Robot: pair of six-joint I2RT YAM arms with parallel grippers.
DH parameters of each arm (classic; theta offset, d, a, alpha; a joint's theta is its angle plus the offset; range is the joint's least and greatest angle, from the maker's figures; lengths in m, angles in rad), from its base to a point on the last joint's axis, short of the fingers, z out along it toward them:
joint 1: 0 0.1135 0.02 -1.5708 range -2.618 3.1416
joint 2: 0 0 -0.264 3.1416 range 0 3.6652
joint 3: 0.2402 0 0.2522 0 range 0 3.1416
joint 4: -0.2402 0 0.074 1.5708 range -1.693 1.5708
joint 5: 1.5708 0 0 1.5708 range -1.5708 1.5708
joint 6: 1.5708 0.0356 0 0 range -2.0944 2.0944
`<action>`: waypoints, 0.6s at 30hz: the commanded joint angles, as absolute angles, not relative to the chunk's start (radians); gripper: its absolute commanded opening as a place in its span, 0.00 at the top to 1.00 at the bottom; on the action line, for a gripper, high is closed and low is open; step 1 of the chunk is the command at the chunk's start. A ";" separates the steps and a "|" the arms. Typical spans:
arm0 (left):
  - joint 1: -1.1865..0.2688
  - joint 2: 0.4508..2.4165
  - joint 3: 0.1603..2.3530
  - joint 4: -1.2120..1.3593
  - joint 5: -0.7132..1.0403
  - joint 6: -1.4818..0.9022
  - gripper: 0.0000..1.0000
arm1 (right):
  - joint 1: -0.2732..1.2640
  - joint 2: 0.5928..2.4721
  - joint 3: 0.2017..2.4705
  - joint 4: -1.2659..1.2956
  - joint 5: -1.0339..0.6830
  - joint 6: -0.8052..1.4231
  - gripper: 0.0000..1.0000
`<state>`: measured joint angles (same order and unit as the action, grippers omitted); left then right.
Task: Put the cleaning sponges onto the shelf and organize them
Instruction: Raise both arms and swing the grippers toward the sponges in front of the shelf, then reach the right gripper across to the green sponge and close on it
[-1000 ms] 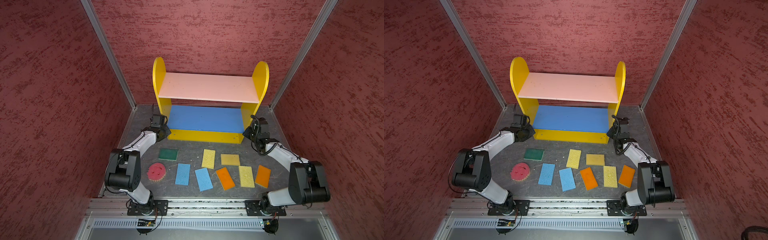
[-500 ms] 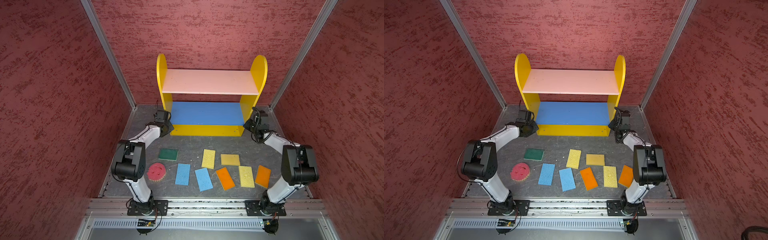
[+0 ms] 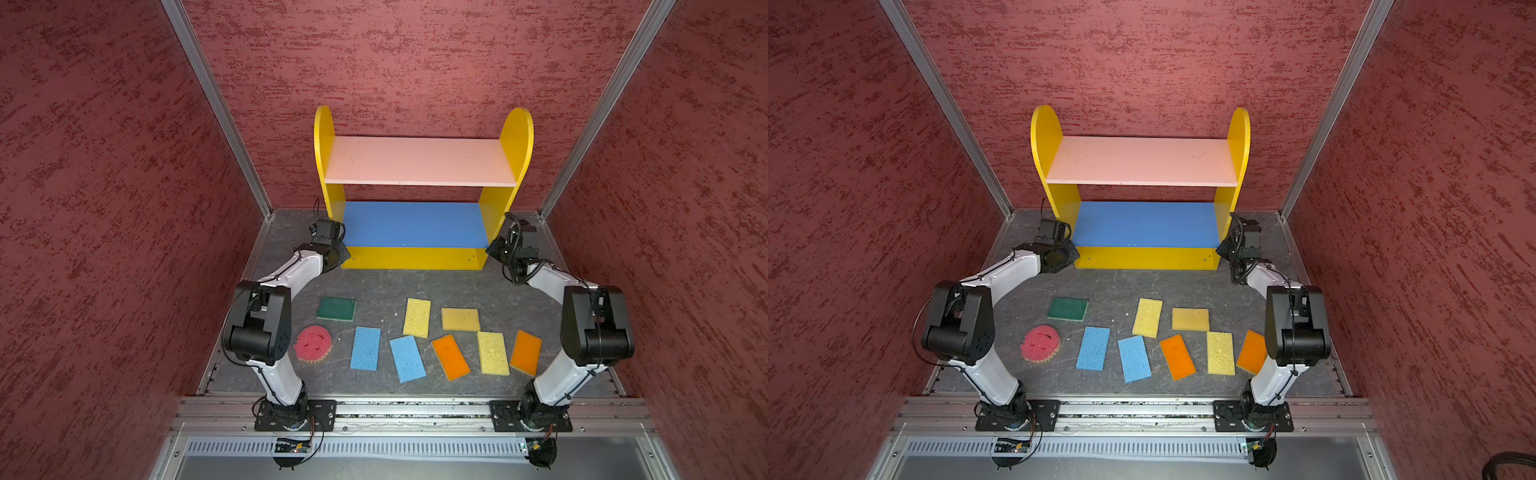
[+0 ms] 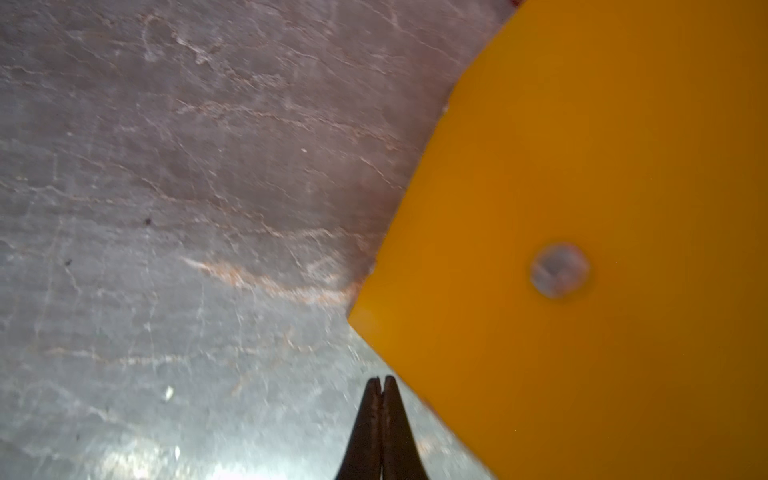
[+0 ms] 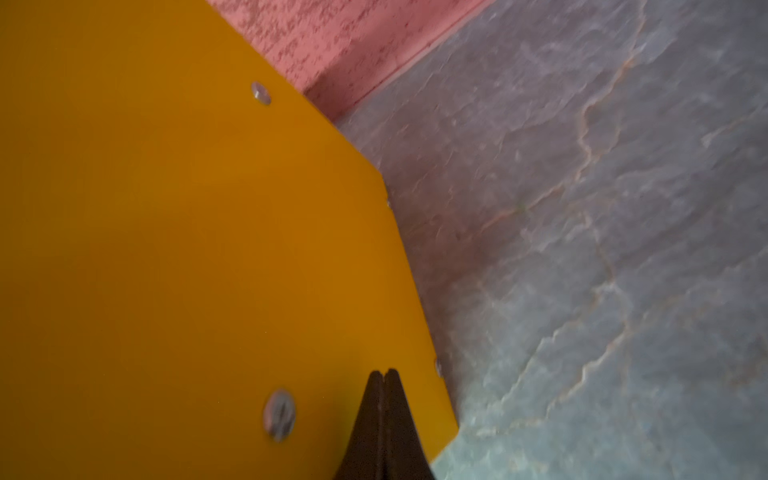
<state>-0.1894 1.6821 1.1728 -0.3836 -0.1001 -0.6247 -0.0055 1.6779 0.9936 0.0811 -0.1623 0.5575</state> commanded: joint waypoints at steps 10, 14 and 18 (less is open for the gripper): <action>-0.210 1.220 0.918 -0.476 -0.185 -0.681 0.94 | 0.056 1.131 0.631 -0.098 -0.150 0.552 1.00; -0.212 1.104 0.836 -0.542 -0.171 -0.685 0.86 | 0.122 0.947 0.524 -0.202 -0.106 0.541 1.00; -0.224 0.959 0.713 -0.605 -0.140 -0.730 0.73 | 0.232 0.857 0.466 -0.282 -0.081 0.547 0.98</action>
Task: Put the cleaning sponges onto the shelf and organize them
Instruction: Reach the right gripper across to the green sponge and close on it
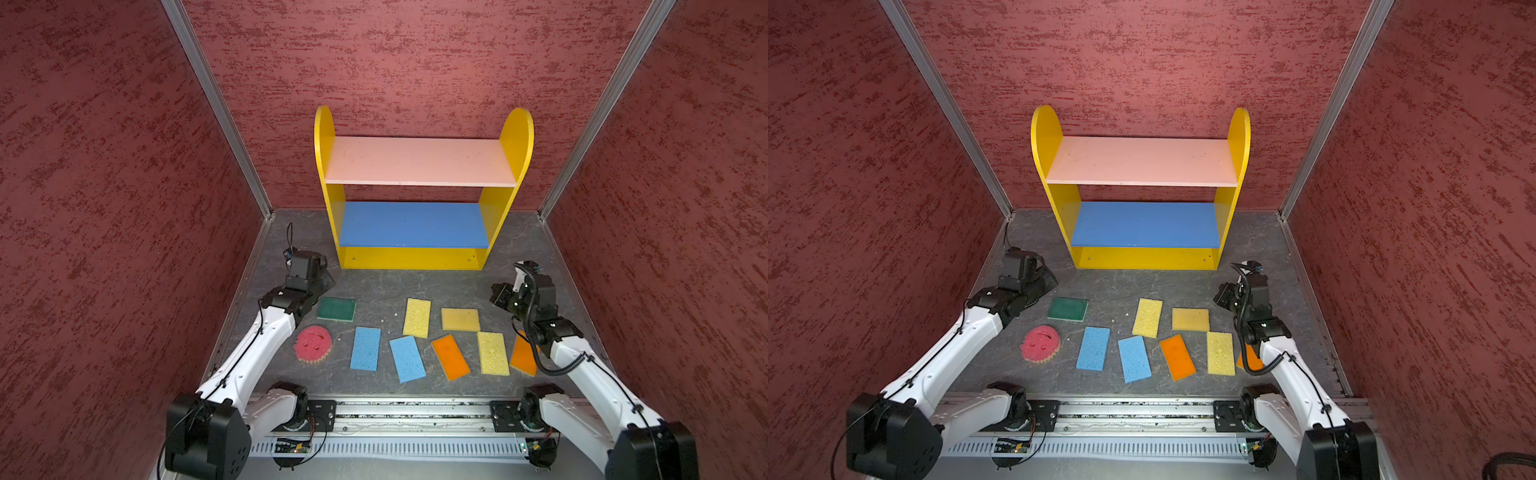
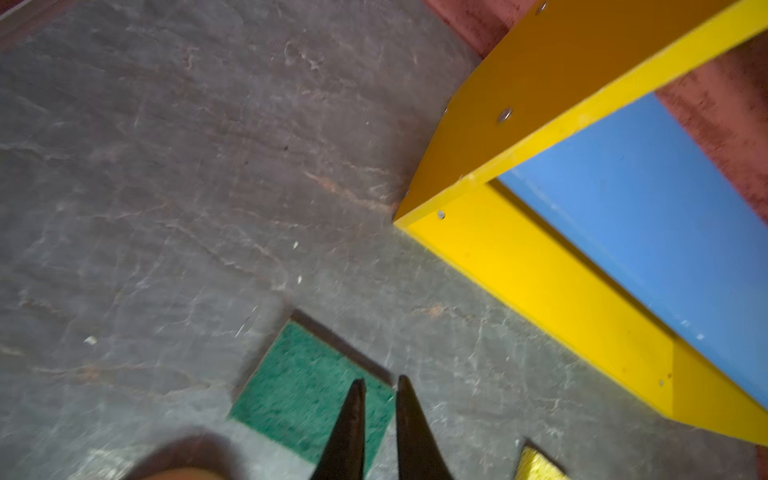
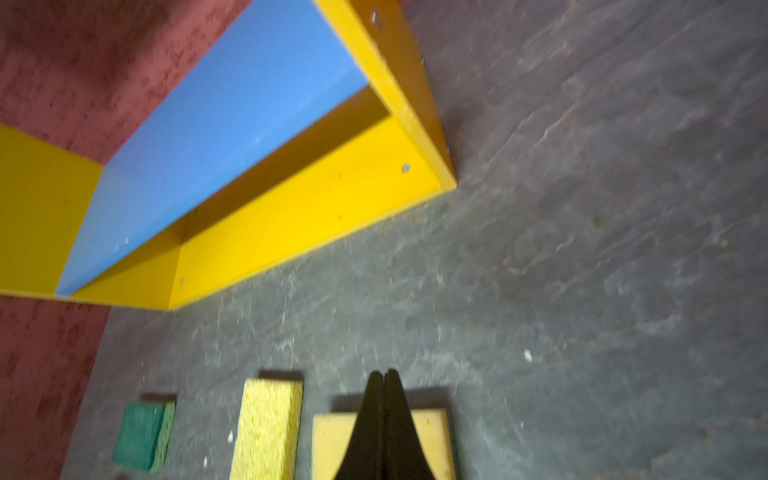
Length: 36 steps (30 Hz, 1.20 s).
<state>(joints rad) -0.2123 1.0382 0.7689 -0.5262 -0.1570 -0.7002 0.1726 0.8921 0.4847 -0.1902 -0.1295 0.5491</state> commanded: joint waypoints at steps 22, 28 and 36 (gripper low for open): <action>-0.032 0.822 0.533 -0.638 -0.011 -0.742 0.50 | 0.857 1.801 1.081 0.025 -0.165 0.342 0.71; 0.005 0.812 0.514 -0.649 0.015 -0.730 0.43 | 0.859 2.005 1.311 -0.018 -0.239 0.296 0.64; 0.029 0.855 0.489 -0.595 0.045 -0.730 0.44 | 0.861 2.141 1.484 -0.069 -0.315 0.236 0.55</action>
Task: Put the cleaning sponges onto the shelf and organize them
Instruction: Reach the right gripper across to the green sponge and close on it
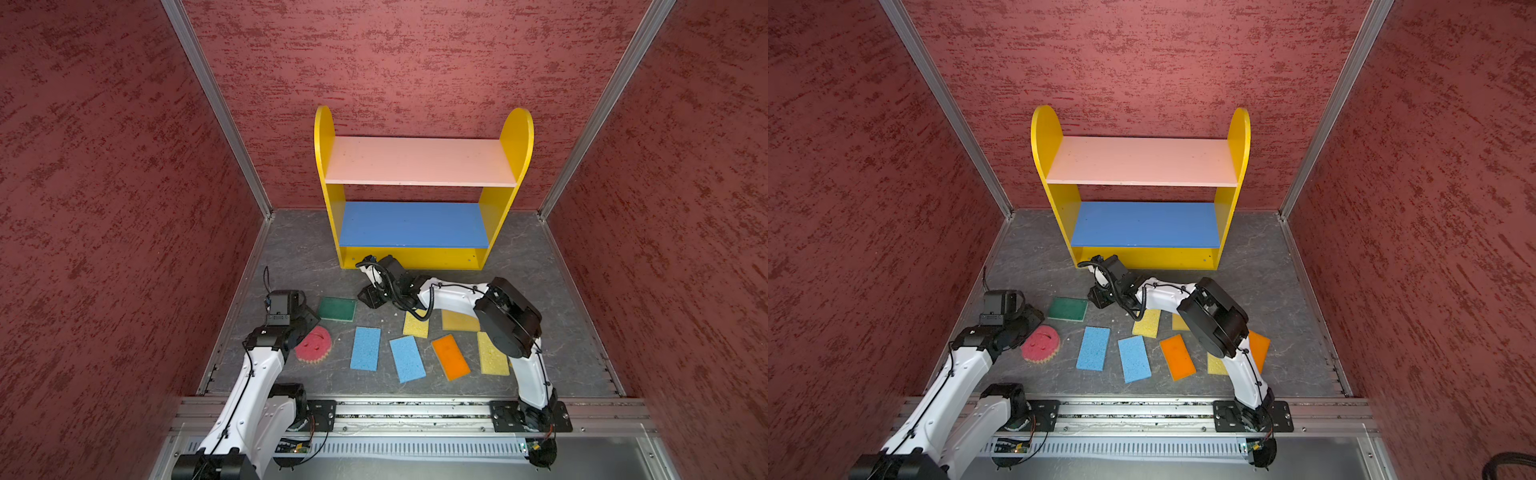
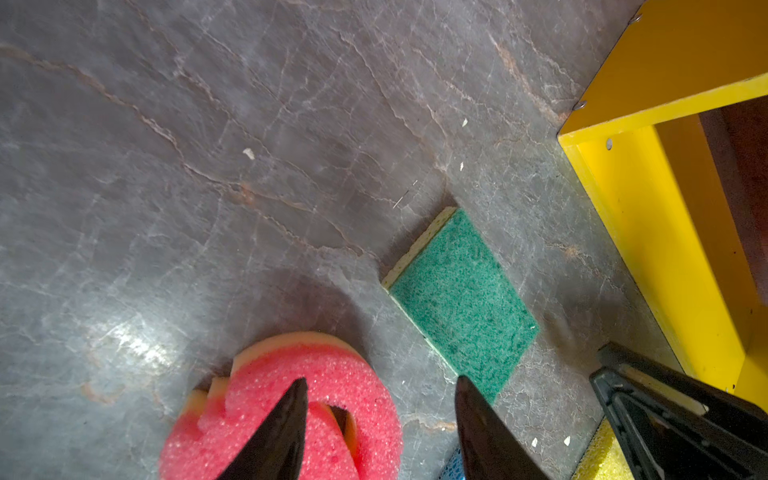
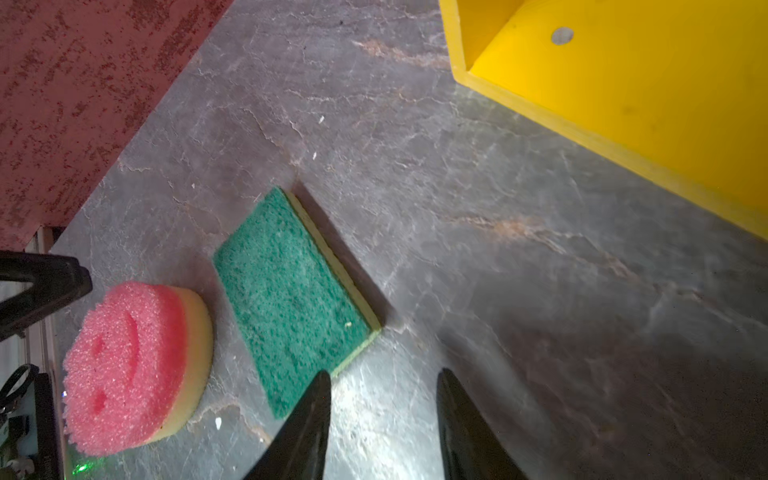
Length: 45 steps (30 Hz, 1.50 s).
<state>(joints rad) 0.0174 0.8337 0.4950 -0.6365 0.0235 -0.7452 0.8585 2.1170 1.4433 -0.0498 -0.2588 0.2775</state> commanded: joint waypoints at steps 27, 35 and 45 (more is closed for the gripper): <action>0.055 1.097 0.524 -0.418 0.118 -0.718 0.63 | 0.891 2.328 1.665 -0.177 -0.343 0.164 0.71; 0.067 1.085 0.567 -0.466 0.114 -0.665 0.50 | 0.891 2.350 1.720 -0.186 -0.335 0.182 1.00; 0.076 1.066 0.569 -0.448 0.165 -0.672 0.46 | 0.886 2.269 1.634 -0.119 -0.268 0.251 1.00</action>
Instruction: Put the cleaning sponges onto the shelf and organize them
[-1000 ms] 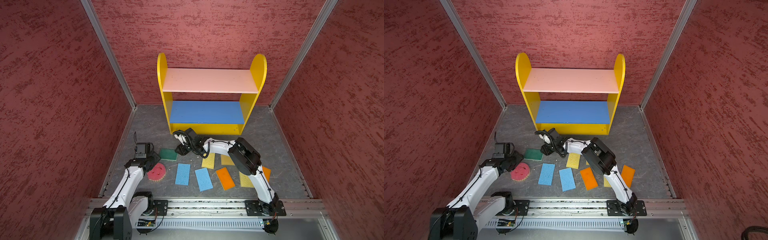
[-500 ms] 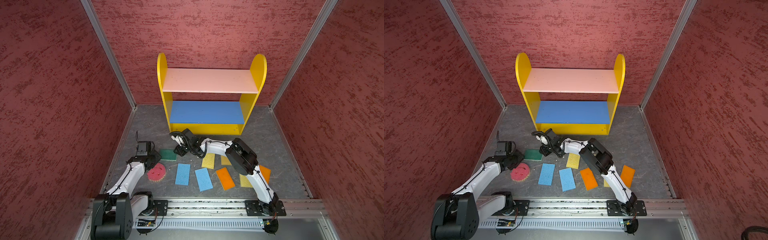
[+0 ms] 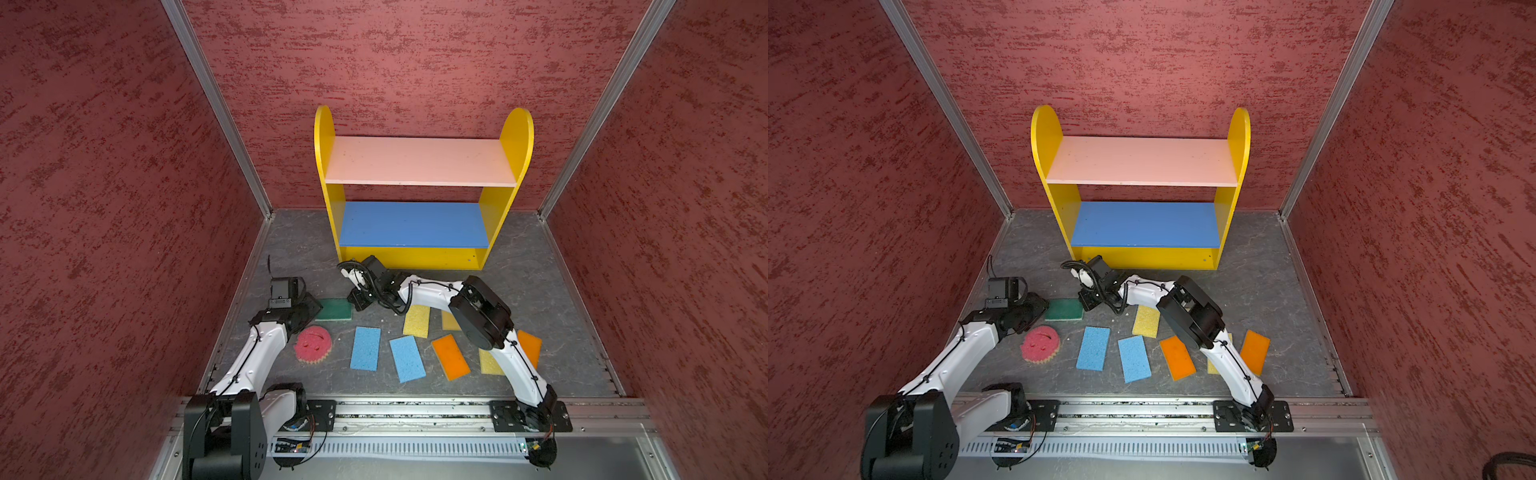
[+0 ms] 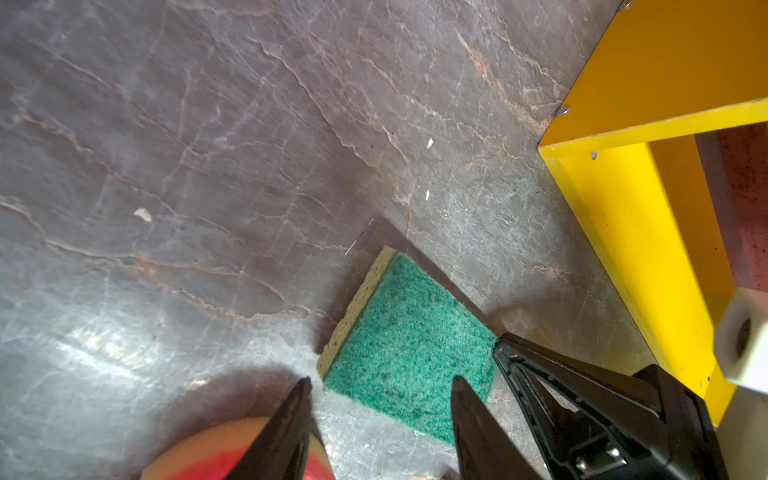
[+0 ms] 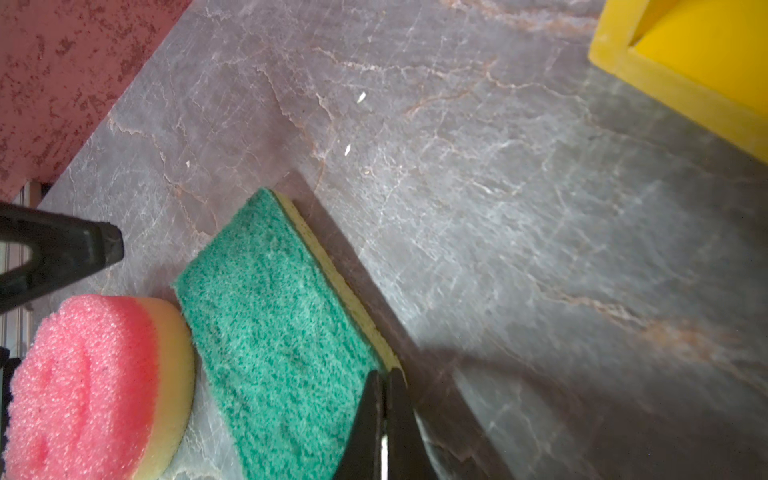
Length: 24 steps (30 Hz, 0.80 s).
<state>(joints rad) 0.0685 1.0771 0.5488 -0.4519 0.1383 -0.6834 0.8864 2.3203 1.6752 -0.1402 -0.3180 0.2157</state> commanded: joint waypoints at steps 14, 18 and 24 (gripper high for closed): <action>0.053 1.067 0.581 -0.425 0.251 -0.701 0.41 | 0.761 2.031 1.248 0.144 -0.177 0.642 1.00; -0.019 1.069 0.578 -0.372 0.267 -0.714 0.29 | 0.743 1.987 1.175 0.245 -0.163 0.774 1.00; -0.133 1.090 0.586 -0.258 0.285 -0.768 0.10 | 0.735 1.986 1.184 0.324 -0.228 0.865 1.00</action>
